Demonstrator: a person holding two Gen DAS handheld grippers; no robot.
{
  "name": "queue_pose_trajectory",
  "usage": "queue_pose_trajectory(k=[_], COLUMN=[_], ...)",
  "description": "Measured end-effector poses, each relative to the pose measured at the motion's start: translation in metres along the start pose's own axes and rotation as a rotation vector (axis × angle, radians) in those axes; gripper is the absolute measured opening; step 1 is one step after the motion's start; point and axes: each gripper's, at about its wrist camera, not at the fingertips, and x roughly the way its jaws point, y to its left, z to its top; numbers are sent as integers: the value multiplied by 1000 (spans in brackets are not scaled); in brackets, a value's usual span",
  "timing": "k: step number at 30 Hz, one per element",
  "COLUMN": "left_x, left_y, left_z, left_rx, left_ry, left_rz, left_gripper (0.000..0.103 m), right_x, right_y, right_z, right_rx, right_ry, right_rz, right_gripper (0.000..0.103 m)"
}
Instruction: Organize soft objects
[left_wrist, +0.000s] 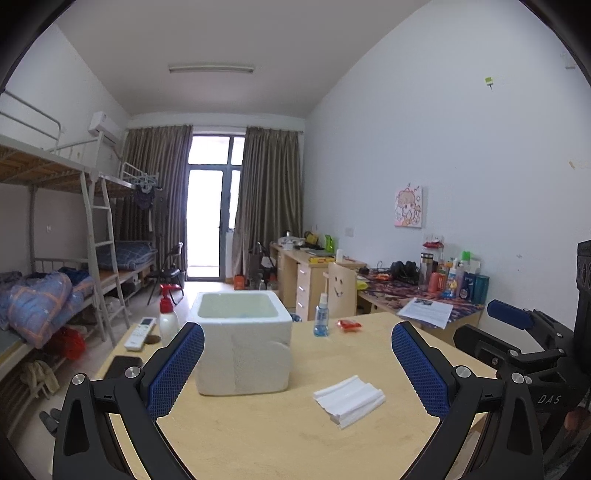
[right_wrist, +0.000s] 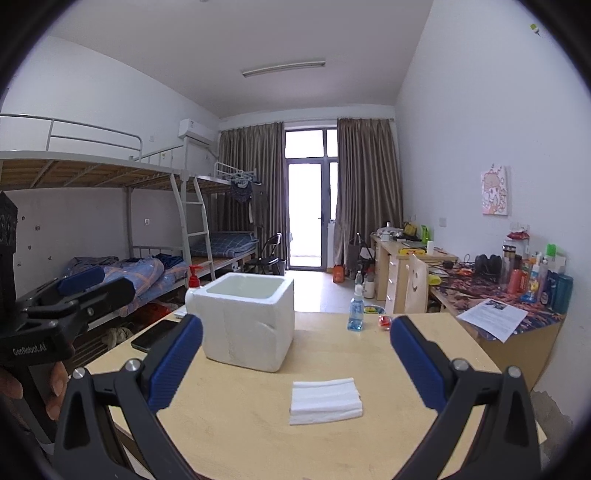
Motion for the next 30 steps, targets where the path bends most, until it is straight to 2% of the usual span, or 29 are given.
queue_pose_trajectory(k=[18,24,30], left_x=[40,61,88], left_y=[-12,-8,-8], left_z=[-39,-49,-57], left_rx=[-11,-53,-25], left_ry=[60,103,130], left_rz=[-32,-70,-53], left_gripper=[102,102,102], right_x=[18,33,59], right_y=[-35,-36,-44], right_z=[-42,-51,-60], right_rx=[64,61,47], right_ry=[55,107,168], right_rz=[-64,-77,-92], right_gripper=[103,103,103])
